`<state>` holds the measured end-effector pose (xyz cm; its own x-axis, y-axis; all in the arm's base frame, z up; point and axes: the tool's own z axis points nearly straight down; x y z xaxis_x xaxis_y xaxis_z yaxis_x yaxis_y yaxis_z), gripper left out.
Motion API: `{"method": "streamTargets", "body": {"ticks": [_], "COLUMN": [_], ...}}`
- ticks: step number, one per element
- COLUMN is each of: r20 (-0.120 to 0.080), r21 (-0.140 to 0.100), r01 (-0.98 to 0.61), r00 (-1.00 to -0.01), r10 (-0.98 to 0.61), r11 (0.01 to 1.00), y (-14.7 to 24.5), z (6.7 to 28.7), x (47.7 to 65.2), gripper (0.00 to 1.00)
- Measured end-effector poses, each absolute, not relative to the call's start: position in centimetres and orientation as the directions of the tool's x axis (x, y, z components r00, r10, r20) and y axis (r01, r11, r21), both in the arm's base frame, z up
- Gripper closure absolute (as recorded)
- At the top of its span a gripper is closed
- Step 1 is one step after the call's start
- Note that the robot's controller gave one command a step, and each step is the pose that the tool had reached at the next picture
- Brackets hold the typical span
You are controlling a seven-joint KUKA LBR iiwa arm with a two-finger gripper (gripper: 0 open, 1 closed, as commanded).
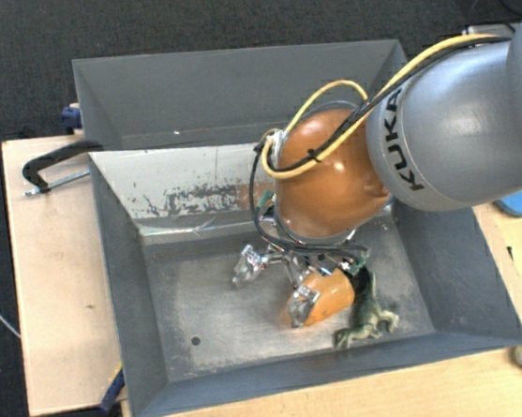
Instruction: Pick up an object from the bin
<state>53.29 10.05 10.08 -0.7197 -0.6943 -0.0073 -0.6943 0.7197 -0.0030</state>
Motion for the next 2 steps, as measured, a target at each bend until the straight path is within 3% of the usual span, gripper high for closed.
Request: {"method": "streamTargets", "body": {"ticks": [1,2], "r20": [-0.007,-0.008], "r21": [-0.006,-0.019], "r01": [-0.973,-0.996], "r00": [-0.230,-0.083], "r10": [-0.973,-0.997], "r11": [0.230,0.083], "y": [1.8,-2.6], "z": [7.3,7.3], "x": [53.7,49.5], "gripper": [0.00,0.00]}}
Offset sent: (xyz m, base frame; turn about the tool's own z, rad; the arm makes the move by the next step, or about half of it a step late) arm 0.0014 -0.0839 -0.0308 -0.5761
